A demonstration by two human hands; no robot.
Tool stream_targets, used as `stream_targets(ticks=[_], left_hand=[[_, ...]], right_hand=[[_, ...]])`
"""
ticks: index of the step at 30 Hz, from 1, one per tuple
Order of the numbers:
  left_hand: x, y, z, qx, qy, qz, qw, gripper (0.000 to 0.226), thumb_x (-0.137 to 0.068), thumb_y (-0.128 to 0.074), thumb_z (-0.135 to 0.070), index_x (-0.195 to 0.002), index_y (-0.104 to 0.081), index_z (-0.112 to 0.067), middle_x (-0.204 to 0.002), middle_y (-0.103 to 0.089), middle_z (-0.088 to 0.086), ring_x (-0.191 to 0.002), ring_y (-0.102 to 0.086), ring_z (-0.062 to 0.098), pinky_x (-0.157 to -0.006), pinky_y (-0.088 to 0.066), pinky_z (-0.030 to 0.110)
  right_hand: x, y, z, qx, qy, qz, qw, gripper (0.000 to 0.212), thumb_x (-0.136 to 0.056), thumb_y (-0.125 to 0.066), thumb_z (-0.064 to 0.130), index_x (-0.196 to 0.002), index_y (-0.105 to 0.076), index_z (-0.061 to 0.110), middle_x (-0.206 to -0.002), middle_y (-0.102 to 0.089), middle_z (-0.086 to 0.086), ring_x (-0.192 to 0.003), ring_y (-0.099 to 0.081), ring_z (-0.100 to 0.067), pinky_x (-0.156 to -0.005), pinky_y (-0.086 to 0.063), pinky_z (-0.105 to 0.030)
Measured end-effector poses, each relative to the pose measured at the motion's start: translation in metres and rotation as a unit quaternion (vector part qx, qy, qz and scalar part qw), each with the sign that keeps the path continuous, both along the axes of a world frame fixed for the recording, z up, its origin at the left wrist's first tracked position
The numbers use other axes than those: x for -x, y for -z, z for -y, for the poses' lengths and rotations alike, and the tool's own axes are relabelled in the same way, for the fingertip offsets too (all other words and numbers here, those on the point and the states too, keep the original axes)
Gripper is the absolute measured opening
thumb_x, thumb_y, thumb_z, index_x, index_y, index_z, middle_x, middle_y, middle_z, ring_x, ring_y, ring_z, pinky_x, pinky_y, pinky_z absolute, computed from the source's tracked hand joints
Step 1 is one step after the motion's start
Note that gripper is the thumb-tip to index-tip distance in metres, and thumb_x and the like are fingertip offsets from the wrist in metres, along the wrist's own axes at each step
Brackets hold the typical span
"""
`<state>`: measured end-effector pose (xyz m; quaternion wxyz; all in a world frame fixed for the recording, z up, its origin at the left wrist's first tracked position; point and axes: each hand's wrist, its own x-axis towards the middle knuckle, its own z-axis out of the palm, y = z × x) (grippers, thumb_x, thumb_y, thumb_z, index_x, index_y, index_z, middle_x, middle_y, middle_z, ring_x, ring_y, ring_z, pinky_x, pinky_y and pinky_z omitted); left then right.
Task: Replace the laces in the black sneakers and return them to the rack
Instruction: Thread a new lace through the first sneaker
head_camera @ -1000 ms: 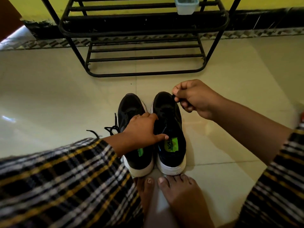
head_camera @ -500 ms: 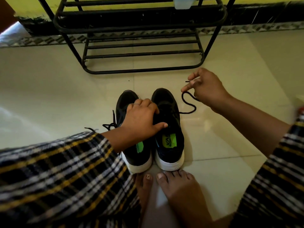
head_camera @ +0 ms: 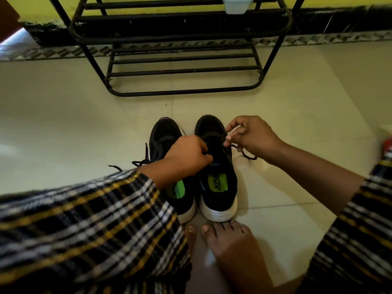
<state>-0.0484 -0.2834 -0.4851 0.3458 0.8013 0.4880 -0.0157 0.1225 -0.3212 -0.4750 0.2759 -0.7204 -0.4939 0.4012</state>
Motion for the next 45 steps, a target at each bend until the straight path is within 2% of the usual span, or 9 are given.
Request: stream_targets(ticks=[4, 8, 15, 21, 26, 30, 33, 39, 45], left_hand=[[0.005, 0.001, -0.003, 0.095, -0.073, 0.069, 0.990, 0.015, -0.086, -0.062, -0.009, -0.094, -0.072, 0.000, -0.088, -0.070, 0.019, -0.082, -0.067, 0.032, -0.075, -0.058, 0.041], [0.003, 0.002, 0.004, 0.192, -0.140, 0.119, 0.964, 0.024, -0.089, -0.060, -0.002, -0.112, -0.065, -0.001, -0.094, -0.065, 0.013, -0.072, -0.066, 0.024, -0.063, -0.059, 0.025], [0.005, 0.009, 0.005, 0.213, -0.160, 0.152, 0.952, 0.020, -0.090, -0.057, -0.001, -0.106, -0.068, -0.004, -0.104, -0.068, 0.022, -0.092, -0.067, 0.034, -0.079, -0.058, 0.039], [0.004, 0.007, 0.002, 0.271, -0.211, 0.175, 0.923, 0.014, -0.090, -0.056, 0.003, -0.102, -0.061, -0.004, -0.097, -0.061, 0.012, -0.089, -0.060, 0.020, -0.067, -0.054, 0.023], [0.005, 0.008, 0.000, 0.307, -0.220, 0.181, 0.908, 0.014, -0.088, -0.058, 0.003, -0.102, -0.061, 0.000, -0.093, -0.062, 0.012, -0.081, -0.061, 0.018, -0.064, -0.054, 0.021], [0.006, 0.010, -0.002, 0.315, -0.220, 0.187, 0.904, 0.010, -0.089, -0.057, 0.003, -0.086, -0.061, -0.006, -0.084, -0.062, 0.008, -0.076, -0.061, 0.015, -0.063, -0.055, 0.020], [0.006, 0.011, -0.002, 0.318, -0.222, 0.187, 0.903, 0.011, -0.089, -0.057, 0.003, -0.086, -0.062, -0.006, -0.083, -0.063, 0.007, -0.076, -0.061, 0.014, -0.064, -0.055, 0.021], [0.008, 0.011, -0.003, 0.327, -0.238, 0.194, 0.893, 0.012, -0.088, -0.059, 0.003, -0.099, -0.063, 0.001, -0.090, -0.063, 0.011, -0.078, -0.062, 0.016, -0.058, -0.056, 0.018], [0.007, 0.009, -0.003, 0.329, -0.243, 0.199, 0.890, 0.007, -0.088, -0.059, 0.002, -0.088, -0.063, -0.004, -0.085, -0.062, 0.009, -0.077, -0.061, 0.014, -0.059, -0.056, 0.018]], right_hand=[[0.000, 0.000, 0.003, 0.016, -0.011, -0.026, 0.999, 0.006, -0.086, -0.060, -0.002, -0.084, -0.064, 0.003, -0.074, -0.070, -0.011, -0.046, -0.058, -0.003, -0.049, -0.046, -0.014], [0.001, 0.000, 0.001, 0.016, 0.020, -0.029, 0.999, 0.008, -0.087, -0.060, 0.001, -0.082, -0.065, 0.005, -0.069, -0.066, -0.009, -0.046, -0.055, -0.002, -0.043, -0.040, -0.010], [0.002, 0.004, 0.001, 0.042, 0.054, -0.043, 0.997, 0.014, -0.088, -0.060, 0.007, -0.075, -0.061, 0.013, -0.069, -0.064, -0.005, -0.055, -0.053, -0.014, -0.050, -0.039, -0.026], [0.001, 0.004, 0.005, 0.034, 0.047, -0.061, 0.996, 0.012, -0.087, -0.059, -0.003, -0.077, -0.062, 0.004, -0.068, -0.061, -0.007, -0.058, -0.053, -0.012, -0.046, -0.042, -0.012], [-0.001, 0.009, 0.007, 0.052, 0.063, -0.066, 0.994, 0.007, -0.088, -0.060, 0.001, -0.083, -0.064, 0.001, -0.068, -0.061, -0.007, -0.046, -0.051, -0.004, -0.045, -0.041, -0.011], [0.001, 0.012, 0.008, 0.044, 0.055, -0.051, 0.996, 0.016, -0.087, -0.061, 0.004, -0.074, -0.062, 0.011, -0.071, -0.063, -0.008, -0.061, -0.055, -0.014, -0.057, -0.045, -0.020], [0.012, 0.017, 0.010, 0.021, 0.036, -0.014, 0.999, 0.015, -0.085, -0.064, 0.008, -0.073, -0.064, 0.016, -0.072, -0.063, -0.002, -0.065, -0.055, -0.011, -0.064, -0.046, -0.027], [0.033, 0.024, 0.014, 0.001, 0.050, 0.009, 0.999, 0.011, -0.085, -0.064, 0.009, -0.076, -0.065, 0.015, -0.069, -0.059, 0.005, -0.070, -0.056, -0.010, -0.070, -0.046, -0.027], [0.036, 0.028, 0.017, 0.007, 0.022, 0.050, 0.998, 0.011, -0.086, -0.063, 0.010, -0.077, -0.066, 0.016, -0.075, -0.061, 0.002, -0.079, -0.060, -0.015, -0.073, -0.047, -0.028]])
